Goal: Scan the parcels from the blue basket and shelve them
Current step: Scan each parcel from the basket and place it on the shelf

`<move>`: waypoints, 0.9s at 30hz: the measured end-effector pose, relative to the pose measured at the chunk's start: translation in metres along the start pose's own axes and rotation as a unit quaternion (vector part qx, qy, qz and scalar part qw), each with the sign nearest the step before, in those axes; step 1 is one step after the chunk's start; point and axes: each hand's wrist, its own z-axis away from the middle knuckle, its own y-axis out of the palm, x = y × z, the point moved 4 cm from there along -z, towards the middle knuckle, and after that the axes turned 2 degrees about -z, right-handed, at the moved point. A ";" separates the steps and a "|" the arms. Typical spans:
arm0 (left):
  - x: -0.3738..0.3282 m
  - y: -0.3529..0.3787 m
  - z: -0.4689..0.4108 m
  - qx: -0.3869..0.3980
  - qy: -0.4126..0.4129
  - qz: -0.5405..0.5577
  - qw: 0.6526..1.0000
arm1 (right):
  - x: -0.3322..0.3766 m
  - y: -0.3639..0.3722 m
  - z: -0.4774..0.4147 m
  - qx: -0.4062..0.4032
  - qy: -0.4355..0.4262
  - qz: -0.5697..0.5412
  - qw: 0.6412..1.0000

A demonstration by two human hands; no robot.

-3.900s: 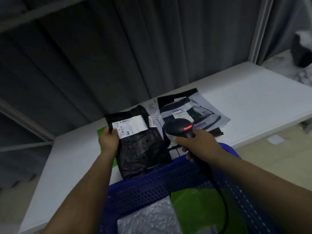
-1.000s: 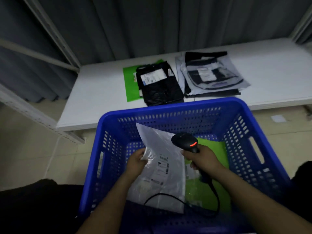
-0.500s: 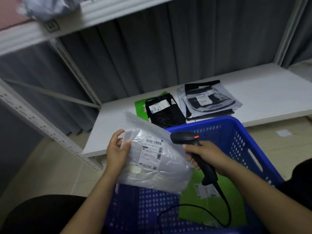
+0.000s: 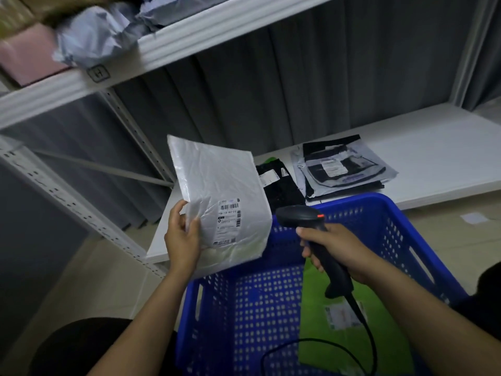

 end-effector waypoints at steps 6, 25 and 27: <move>0.008 0.001 0.001 -0.006 -0.029 -0.021 0.999 | -0.001 -0.005 -0.004 0.001 0.001 0.024 1.000; -0.019 0.052 -0.018 0.050 -0.007 0.008 0.999 | 0.030 -0.037 -0.019 -0.078 -0.018 0.071 0.994; -0.035 0.072 -0.029 0.064 0.001 0.017 0.998 | 0.041 -0.054 -0.027 -0.104 -0.028 0.096 0.989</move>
